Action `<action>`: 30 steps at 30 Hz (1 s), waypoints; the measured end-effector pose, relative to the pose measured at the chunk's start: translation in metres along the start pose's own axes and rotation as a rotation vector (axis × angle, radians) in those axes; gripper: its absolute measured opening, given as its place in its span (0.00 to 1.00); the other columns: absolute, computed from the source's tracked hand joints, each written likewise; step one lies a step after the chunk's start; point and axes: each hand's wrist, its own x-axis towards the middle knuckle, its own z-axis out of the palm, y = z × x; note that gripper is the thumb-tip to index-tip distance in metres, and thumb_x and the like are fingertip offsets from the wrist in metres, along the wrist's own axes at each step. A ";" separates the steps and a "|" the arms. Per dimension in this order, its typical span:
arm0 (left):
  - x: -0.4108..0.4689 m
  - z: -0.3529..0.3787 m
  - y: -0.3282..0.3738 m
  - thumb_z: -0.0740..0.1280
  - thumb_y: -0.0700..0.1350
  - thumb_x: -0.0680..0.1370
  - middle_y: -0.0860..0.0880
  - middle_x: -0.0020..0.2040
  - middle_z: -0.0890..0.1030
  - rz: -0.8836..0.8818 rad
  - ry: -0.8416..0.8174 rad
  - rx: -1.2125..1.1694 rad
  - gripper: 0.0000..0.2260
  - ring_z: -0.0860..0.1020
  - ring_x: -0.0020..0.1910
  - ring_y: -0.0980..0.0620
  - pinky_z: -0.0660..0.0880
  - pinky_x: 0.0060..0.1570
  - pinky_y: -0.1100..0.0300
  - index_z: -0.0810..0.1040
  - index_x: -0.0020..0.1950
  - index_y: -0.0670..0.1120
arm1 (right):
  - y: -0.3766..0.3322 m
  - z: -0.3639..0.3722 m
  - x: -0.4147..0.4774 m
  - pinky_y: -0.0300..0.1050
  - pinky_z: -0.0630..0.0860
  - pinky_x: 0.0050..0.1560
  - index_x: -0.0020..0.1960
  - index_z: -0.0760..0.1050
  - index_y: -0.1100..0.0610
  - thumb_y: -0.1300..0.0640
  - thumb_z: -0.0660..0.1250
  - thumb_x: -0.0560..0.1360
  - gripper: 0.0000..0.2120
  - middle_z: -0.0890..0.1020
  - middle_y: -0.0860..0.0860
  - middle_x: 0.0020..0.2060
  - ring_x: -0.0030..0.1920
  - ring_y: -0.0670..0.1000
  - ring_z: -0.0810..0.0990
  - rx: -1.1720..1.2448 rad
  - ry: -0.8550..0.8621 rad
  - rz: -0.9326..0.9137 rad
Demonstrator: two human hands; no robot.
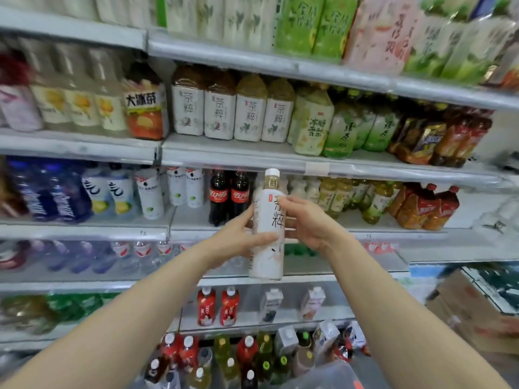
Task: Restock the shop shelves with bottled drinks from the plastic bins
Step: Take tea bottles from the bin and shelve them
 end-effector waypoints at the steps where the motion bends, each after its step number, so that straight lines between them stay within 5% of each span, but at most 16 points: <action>1: -0.002 -0.013 0.007 0.76 0.51 0.73 0.55 0.61 0.79 0.024 0.028 0.029 0.36 0.81 0.57 0.55 0.82 0.52 0.50 0.61 0.75 0.64 | -0.010 0.010 0.005 0.50 0.81 0.46 0.64 0.77 0.58 0.54 0.65 0.81 0.13 0.85 0.54 0.50 0.47 0.53 0.85 -0.017 0.006 -0.020; 8: -0.007 -0.095 0.047 0.73 0.43 0.75 0.50 0.57 0.81 0.150 0.124 0.036 0.31 0.80 0.56 0.51 0.81 0.45 0.56 0.65 0.73 0.61 | -0.078 0.077 0.038 0.48 0.80 0.44 0.66 0.74 0.57 0.51 0.69 0.79 0.18 0.86 0.53 0.50 0.45 0.51 0.86 -0.119 0.052 -0.130; 11: -0.006 -0.127 0.064 0.74 0.44 0.74 0.49 0.56 0.82 0.176 0.140 0.029 0.32 0.81 0.55 0.50 0.81 0.48 0.54 0.65 0.72 0.63 | -0.104 0.102 0.050 0.50 0.82 0.51 0.66 0.74 0.58 0.49 0.71 0.78 0.21 0.86 0.55 0.52 0.49 0.53 0.86 -0.082 0.076 -0.164; 17: -0.003 -0.182 0.107 0.73 0.40 0.75 0.52 0.50 0.83 0.283 0.182 0.016 0.31 0.83 0.47 0.59 0.79 0.40 0.64 0.65 0.71 0.63 | -0.147 0.139 0.070 0.45 0.80 0.52 0.64 0.77 0.60 0.48 0.71 0.77 0.21 0.87 0.53 0.52 0.52 0.51 0.86 -0.133 0.032 -0.271; 21: 0.000 -0.218 0.133 0.75 0.43 0.74 0.48 0.56 0.83 0.309 0.160 0.048 0.30 0.83 0.53 0.53 0.81 0.52 0.52 0.68 0.69 0.67 | -0.178 0.162 0.087 0.41 0.80 0.41 0.63 0.78 0.61 0.50 0.70 0.78 0.19 0.87 0.53 0.50 0.44 0.48 0.86 -0.131 0.067 -0.342; 24: 0.004 -0.239 0.153 0.75 0.45 0.74 0.48 0.57 0.82 0.331 0.159 0.061 0.35 0.83 0.55 0.52 0.80 0.56 0.47 0.64 0.76 0.62 | -0.200 0.171 0.100 0.42 0.79 0.41 0.63 0.79 0.59 0.48 0.71 0.77 0.19 0.87 0.52 0.51 0.48 0.50 0.86 -0.163 0.077 -0.391; 30: 0.008 -0.269 0.180 0.78 0.52 0.69 0.48 0.59 0.82 0.373 0.205 0.073 0.32 0.82 0.58 0.48 0.79 0.57 0.43 0.70 0.70 0.66 | -0.240 0.185 0.122 0.46 0.81 0.46 0.62 0.80 0.58 0.46 0.70 0.77 0.19 0.87 0.53 0.51 0.51 0.52 0.86 -0.218 0.015 -0.471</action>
